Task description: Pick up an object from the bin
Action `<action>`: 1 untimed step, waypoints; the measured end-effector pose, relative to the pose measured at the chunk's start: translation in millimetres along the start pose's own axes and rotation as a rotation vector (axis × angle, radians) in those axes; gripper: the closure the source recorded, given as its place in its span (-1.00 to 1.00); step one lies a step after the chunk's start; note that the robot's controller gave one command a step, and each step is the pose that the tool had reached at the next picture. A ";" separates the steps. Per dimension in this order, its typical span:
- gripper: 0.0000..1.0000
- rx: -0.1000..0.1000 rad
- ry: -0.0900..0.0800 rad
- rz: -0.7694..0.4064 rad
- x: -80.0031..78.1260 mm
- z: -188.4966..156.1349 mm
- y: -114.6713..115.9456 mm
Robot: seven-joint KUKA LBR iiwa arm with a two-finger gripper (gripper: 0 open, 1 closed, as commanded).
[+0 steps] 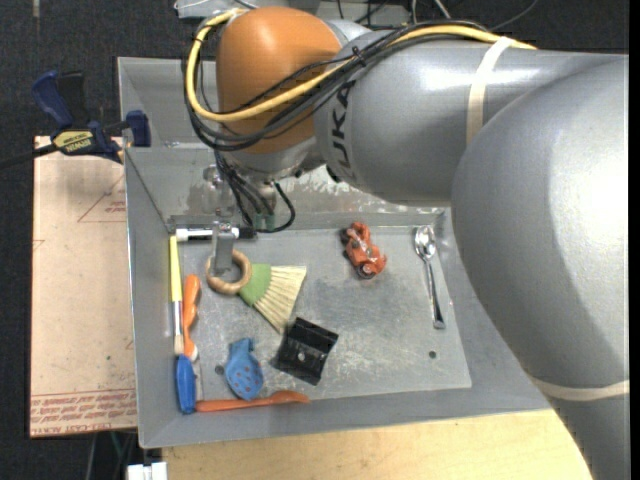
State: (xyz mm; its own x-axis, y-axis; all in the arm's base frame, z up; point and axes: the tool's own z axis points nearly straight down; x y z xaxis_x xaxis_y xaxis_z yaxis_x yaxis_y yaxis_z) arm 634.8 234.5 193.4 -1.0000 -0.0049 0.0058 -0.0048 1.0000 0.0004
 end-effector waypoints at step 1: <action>-1.00 -0.001 -0.007 0.004 -2.0 -4.9 -1.1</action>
Offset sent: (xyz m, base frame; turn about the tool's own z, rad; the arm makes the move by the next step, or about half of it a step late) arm -0.0231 -0.0690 -0.1234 0.0521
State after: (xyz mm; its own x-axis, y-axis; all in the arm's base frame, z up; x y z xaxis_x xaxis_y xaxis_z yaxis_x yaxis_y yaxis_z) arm 636.9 233.4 198.3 -1.0000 -0.0011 -0.0014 -0.0011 1.0000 0.0016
